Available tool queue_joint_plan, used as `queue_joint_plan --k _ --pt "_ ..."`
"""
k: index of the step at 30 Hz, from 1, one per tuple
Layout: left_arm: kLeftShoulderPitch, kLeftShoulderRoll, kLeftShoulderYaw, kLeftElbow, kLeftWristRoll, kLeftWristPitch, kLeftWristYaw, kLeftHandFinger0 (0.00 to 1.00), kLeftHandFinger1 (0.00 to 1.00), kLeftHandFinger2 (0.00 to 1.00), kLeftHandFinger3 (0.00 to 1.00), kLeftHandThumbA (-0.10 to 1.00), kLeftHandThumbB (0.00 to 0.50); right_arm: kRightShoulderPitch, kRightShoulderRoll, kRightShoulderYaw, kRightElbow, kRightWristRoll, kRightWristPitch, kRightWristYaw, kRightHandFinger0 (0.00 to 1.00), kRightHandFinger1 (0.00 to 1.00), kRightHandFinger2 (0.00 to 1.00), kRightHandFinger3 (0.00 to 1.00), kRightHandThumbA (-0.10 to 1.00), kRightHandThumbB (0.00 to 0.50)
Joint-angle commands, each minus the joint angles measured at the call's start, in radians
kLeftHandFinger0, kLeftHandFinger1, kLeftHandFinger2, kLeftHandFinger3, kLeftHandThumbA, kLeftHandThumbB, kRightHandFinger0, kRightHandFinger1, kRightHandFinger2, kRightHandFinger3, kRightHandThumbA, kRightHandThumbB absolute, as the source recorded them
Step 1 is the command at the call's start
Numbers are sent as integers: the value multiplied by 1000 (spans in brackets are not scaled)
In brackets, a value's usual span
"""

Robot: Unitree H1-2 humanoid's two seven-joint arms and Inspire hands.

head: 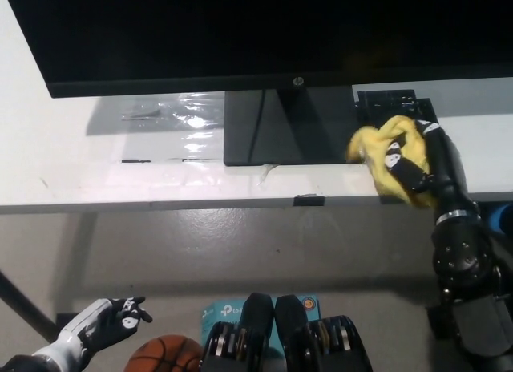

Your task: The robot uses its right hand to pick up the cloth kept in the middle of the desk and use it to wipe the monitor in the middle of the desk by swiping its screen twice

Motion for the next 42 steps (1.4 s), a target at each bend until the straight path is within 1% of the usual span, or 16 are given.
queue_joint_plan --k 1,4,8,11,12,14,18,21,24,26,29,31,33,35,39,42 --pt "9 10 12 -19 -14 -13 -12 1000 1000 1000 1000 -89 139 -48 70 -153 -144 259 95 23 0 0 298 27 -100 0" --pt "6 9 12 -7 -10 -19 -9 1000 1000 1000 1000 -100 130 -90 112 -247 -219 374 128 19 0 0 245 33 -100 22" --pt "15 12 14 -4 -12 -31 -14 1000 1000 1000 1000 -91 125 -149 128 -330 -308 449 178 1 0 0 303 36 -100 116" --pt "20 12 15 -4 -11 -35 -11 1000 1000 1000 1000 -69 123 -196 141 -395 -376 488 219 -37 0 0 379 35 -100 124" --pt "21 11 18 -8 -17 -34 -13 1000 1000 1000 1000 -78 124 -232 146 -446 -407 522 251 -72 0 0 389 59 -100 165" --pt "20 13 14 -8 -10 -38 -11 1000 1000 1000 1000 -84 127 -253 142 -482 -424 545 243 -85 0 0 404 83 -100 187" --pt "26 14 15 -12 -9 -35 -10 1000 1000 1000 1000 -96 114 -288 140 -542 -448 570 246 -113 0 0 404 137 -100 173" --pt "29 12 15 -15 -6 -28 -6 1000 1000 1000 1000 -100 119 -313 137 -583 -466 583 250 -142 0 0 409 114 -100 154" --pt "30 13 15 -9 -4 -32 -6 1000 1000 1000 1000 -100 125 -346 143 -622 -496 585 228 -195 0 0 344 106 -100 132" --pt "31 13 16 -8 -6 -36 -9 1000 1000 1000 1000 -100 123 -361 140 -623 -500 569 203 -214 0 0 210 94 -100 164" --pt "34 10 20 -11 -8 -32 -6 1000 1000 1000 1000 -100 113 -392 148 -609 -490 552 160 -246 0 0 124 101 -100 201" --pt "28 9 17 -8 -3 -30 -4 1000 1000 1000 1000 -100 115 -398 143 -573 -448 514 88 -249 0 0 86 37 -100 180" --pt "24 9 13 -10 0 -26 -5 1000 1000 1000 1000 -74 150 -406 153 -518 -408 462 29 -257 0 0 104 0 -100 168" --pt "23 8 15 -11 -4 -27 -7 1000 1000 1000 1000 -71 161 -420 162 -469 -352 419 -23 -277 0 0 85 28 -100 195" --pt "19 13 14 -14 -4 -28 -13 1000 1000 1000 1000 -82 127 -436 157 -394 -241 357 -101 -309 0 0 44 0 -100 183" --pt "17 14 14 -13 -6 -31 -16 1000 1000 1000 1000 -89 121 -460 136 -322 -108 271 -133 -358 0 0 117 2 -100 235"
